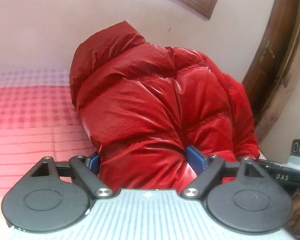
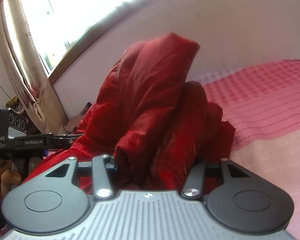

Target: Fold large clothes

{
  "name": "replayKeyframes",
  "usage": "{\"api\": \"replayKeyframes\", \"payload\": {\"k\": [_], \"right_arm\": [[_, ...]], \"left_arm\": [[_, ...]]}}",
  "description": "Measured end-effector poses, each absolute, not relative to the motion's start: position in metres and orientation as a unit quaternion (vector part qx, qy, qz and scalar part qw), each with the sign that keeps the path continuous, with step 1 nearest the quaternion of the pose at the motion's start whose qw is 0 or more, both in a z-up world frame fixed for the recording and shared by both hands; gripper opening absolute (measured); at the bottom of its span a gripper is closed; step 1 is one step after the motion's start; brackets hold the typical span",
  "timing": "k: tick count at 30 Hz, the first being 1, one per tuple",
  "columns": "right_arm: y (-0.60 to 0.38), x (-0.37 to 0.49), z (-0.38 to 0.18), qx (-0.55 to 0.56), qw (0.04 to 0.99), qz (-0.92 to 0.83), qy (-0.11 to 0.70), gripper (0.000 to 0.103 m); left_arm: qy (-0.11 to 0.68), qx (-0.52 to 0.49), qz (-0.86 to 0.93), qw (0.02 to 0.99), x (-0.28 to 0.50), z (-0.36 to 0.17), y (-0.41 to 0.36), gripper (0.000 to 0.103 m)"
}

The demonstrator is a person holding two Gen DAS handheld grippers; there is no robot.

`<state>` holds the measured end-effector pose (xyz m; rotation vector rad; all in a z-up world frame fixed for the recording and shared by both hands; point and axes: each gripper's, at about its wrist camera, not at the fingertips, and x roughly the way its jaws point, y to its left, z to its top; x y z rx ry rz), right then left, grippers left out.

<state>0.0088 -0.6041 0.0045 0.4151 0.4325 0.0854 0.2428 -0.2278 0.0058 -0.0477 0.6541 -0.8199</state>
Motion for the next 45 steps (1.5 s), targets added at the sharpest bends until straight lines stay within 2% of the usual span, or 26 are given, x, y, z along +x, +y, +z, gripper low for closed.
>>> {"api": "replayKeyframes", "payload": {"k": [4, 6, 8, 9, 10, 12, 16, 27, 41, 45], "right_arm": [[-0.602, 0.01, 0.006, 0.209, 0.952, 0.04, 0.221, 0.047], [-0.605, 0.012, 0.006, 0.219, 0.947, 0.037, 0.231, 0.055], [-0.61, 0.014, 0.003, 0.227, 0.943, 0.025, 0.242, 0.075], [-0.612, 0.015, 0.002, 0.23, 0.941, 0.021, 0.246, 0.082], [-0.615, 0.017, -0.001, 0.234, 0.938, 0.018, 0.254, 0.095], [-0.619, 0.02, -0.006, 0.239, 0.935, 0.008, 0.264, 0.102], [-0.635, 0.03, -0.022, 0.298, 0.916, 0.047, 0.265, 0.103], [-0.638, 0.027, -0.033, 0.296, 0.922, 0.07, 0.238, 0.101], [-0.639, 0.032, -0.034, 0.303, 0.92, 0.065, 0.241, 0.103], [-0.632, 0.034, -0.031, 0.299, 0.922, 0.058, 0.238, 0.101]], "left_arm": [[0.32, -0.023, -0.388, 0.864, 0.247, 0.007, -0.22, 0.083], [0.32, -0.024, -0.392, 0.862, 0.249, 0.006, -0.22, 0.085], [0.32, -0.023, -0.389, 0.864, 0.252, 0.005, -0.218, 0.089], [0.318, -0.021, -0.389, 0.864, 0.252, 0.005, -0.218, 0.091], [0.313, -0.015, -0.389, 0.866, 0.252, 0.005, -0.219, 0.093], [0.301, 0.001, -0.381, 0.874, 0.246, 0.006, -0.221, 0.099], [0.291, 0.014, -0.377, 0.879, 0.246, 0.006, -0.225, 0.103], [0.303, -0.002, -0.388, 0.87, 0.255, 0.001, -0.225, 0.103], [0.404, -0.186, -0.475, 0.759, 0.326, -0.052, -0.202, 0.103], [0.37, -0.152, -0.443, 0.803, 0.302, -0.039, -0.211, 0.102]]}}
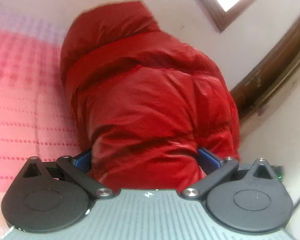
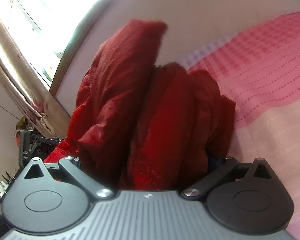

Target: Fold large clothes

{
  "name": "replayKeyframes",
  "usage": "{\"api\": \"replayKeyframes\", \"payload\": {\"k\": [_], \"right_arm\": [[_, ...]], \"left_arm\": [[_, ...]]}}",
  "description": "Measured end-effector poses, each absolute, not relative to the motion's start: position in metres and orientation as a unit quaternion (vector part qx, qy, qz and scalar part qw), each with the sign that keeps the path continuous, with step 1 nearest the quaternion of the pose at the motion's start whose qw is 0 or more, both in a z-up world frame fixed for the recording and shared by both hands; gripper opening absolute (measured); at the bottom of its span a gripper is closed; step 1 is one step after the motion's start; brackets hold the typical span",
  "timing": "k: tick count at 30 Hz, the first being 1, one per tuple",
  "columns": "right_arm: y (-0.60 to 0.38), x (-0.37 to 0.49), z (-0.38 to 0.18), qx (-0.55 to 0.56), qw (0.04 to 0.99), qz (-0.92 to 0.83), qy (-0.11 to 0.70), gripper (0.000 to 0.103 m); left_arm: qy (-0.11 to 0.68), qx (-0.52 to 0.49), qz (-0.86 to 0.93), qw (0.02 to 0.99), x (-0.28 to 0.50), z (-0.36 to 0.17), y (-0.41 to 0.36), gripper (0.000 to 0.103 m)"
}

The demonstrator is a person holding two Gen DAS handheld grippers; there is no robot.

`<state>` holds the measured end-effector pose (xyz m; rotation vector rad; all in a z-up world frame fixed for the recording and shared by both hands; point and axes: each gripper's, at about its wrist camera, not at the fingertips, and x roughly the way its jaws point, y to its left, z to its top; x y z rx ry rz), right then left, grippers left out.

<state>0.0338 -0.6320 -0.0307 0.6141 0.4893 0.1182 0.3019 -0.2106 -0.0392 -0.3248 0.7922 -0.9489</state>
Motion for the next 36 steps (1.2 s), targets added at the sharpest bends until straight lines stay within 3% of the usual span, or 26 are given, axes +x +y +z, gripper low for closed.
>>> {"api": "replayKeyframes", "payload": {"k": [5, 11, 36], "right_arm": [[-0.618, 0.025, -0.015, 0.264, 0.937, 0.052, 0.223, 0.072], [-0.599, 0.023, -0.003, 0.23, 0.948, 0.047, 0.215, 0.06], [-0.487, 0.092, 0.021, 0.205, 0.945, 0.142, 0.212, 0.056]], "left_arm": [[0.312, -0.082, -0.404, 0.856, 0.265, -0.016, -0.218, 0.092], [0.281, -0.047, -0.377, 0.881, 0.247, -0.001, -0.215, 0.09], [0.241, -0.038, -0.251, 0.937, 0.239, 0.049, -0.103, 0.088]]}}
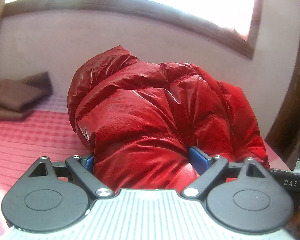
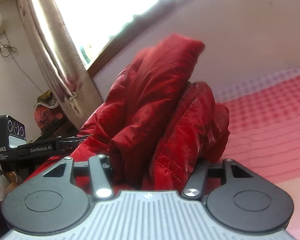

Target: Fold large clothes

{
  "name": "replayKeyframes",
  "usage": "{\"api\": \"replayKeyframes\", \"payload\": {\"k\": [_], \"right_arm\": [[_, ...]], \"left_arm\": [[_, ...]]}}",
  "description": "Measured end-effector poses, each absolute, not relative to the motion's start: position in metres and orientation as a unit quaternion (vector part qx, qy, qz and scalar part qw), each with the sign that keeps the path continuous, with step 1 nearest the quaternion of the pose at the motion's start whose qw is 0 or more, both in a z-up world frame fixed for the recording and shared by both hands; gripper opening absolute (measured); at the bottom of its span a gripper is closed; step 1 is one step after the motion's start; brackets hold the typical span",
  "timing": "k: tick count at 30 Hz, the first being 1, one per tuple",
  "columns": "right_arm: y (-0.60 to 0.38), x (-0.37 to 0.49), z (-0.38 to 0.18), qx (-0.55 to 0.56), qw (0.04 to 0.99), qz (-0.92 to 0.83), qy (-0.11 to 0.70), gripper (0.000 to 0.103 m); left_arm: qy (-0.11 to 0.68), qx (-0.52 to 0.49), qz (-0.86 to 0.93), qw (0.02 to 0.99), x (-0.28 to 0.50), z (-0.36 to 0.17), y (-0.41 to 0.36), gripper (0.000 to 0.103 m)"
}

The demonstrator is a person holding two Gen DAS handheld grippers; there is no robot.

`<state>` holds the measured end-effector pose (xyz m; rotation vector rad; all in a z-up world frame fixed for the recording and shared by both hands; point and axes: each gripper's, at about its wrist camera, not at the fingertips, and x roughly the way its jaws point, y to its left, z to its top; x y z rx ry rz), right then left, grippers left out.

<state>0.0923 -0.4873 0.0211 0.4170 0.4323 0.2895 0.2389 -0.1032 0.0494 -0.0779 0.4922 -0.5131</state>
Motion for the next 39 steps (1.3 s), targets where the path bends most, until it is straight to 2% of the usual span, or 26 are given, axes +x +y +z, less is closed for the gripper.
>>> {"api": "replayKeyframes", "payload": {"k": [28, 39], "right_arm": [[-0.344, 0.205, 0.025, 0.198, 0.917, 0.274, 0.213, 0.056], [-0.314, 0.238, -0.015, 0.214, 0.901, 0.285, 0.248, 0.055]], "left_arm": [[0.209, -0.054, -0.107, 0.971, 0.243, 0.071, -0.057, 0.088], [0.234, -0.05, -0.071, 0.968, 0.252, 0.036, -0.029, 0.088]]}}
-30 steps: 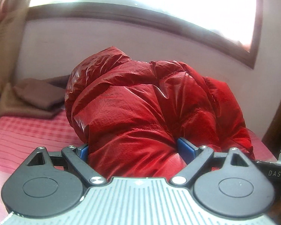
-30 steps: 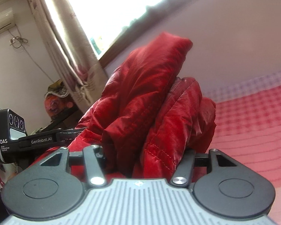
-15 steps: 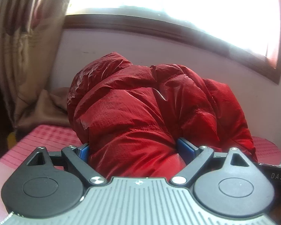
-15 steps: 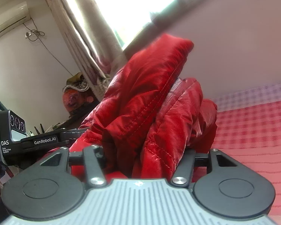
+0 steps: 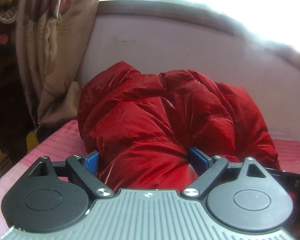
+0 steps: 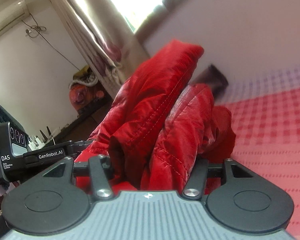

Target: Fold large clothes

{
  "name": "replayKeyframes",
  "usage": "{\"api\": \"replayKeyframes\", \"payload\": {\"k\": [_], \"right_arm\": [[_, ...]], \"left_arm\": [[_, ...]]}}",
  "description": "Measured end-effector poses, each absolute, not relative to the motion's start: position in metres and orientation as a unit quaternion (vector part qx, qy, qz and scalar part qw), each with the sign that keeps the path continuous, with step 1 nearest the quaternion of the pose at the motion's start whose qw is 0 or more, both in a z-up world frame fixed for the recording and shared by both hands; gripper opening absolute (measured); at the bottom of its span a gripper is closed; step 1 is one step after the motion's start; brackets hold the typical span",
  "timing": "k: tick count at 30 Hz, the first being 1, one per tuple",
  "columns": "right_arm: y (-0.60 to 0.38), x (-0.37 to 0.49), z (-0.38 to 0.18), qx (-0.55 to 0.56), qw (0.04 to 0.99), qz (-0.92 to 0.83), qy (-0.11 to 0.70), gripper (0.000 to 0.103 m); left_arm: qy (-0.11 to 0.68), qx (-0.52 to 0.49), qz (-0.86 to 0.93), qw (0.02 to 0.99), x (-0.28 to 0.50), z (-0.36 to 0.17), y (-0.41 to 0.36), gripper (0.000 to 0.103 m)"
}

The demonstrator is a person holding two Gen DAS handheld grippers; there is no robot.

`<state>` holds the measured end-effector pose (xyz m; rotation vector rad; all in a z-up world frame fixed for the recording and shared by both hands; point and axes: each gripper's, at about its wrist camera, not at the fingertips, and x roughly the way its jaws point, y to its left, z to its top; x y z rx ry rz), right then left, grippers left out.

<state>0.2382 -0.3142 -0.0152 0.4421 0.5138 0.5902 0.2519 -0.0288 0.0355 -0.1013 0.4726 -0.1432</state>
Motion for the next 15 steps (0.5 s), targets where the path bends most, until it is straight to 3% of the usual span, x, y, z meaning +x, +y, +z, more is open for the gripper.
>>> {"api": "replayKeyframes", "payload": {"k": [6, 15], "right_arm": [[-0.316, 0.24, -0.026, 0.204, 0.9, 0.283, 0.26, 0.054], [-0.322, 0.232, -0.033, 0.156, 0.908, 0.28, 0.272, 0.054]], "left_arm": [[0.228, -0.044, -0.073, 0.97, 0.248, 0.029, -0.027, 0.089], [0.229, -0.042, -0.061, 0.971, 0.247, 0.023, -0.015, 0.103]]}}
